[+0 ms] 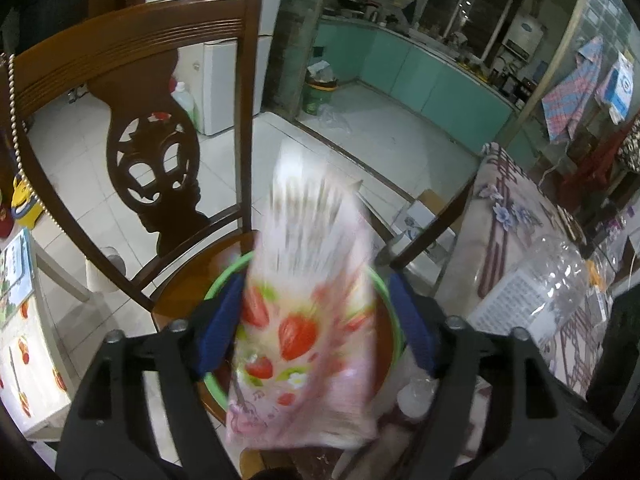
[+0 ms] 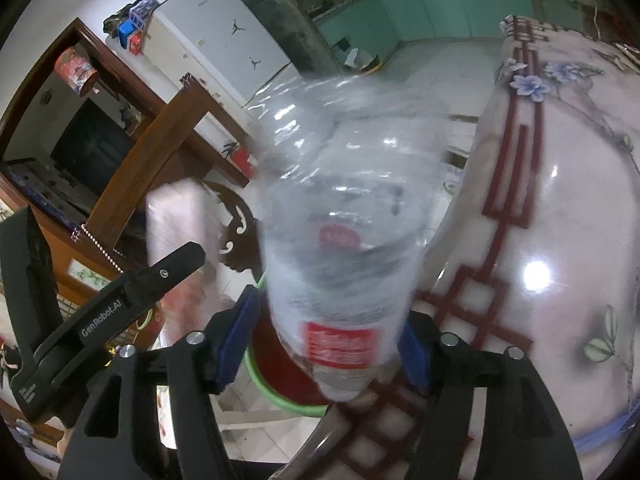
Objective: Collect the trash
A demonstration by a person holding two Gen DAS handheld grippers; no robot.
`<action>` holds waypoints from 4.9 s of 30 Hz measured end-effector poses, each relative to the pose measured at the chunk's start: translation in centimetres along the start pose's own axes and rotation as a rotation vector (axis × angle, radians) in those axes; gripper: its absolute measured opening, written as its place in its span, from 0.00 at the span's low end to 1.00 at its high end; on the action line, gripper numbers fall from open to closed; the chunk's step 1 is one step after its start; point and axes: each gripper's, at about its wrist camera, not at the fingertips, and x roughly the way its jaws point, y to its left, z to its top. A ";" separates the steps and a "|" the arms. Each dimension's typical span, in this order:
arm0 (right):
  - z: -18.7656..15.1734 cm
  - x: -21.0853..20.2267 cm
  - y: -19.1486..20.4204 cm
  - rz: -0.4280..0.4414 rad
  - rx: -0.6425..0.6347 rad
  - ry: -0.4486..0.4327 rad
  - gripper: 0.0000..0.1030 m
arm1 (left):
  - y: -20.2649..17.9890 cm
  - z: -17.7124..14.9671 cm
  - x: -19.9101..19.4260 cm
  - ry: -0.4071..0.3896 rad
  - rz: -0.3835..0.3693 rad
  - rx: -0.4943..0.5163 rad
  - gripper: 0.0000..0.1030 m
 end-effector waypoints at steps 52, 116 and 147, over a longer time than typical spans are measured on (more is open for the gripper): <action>-4.5 -37.6 -49.0 -0.629 0.552 -0.361 0.39 | -69.9 -17.0 16.0 0.262 -0.250 0.503 0.96; -2.6 -16.6 -3.2 -0.259 -0.067 -0.327 0.42 | -14.5 -2.8 -7.0 -0.275 -0.114 0.410 0.52; -0.3 -9.7 -3.4 -0.262 -0.104 -0.247 0.93 | -10.2 -0.1 -5.0 -0.274 -0.002 0.235 0.93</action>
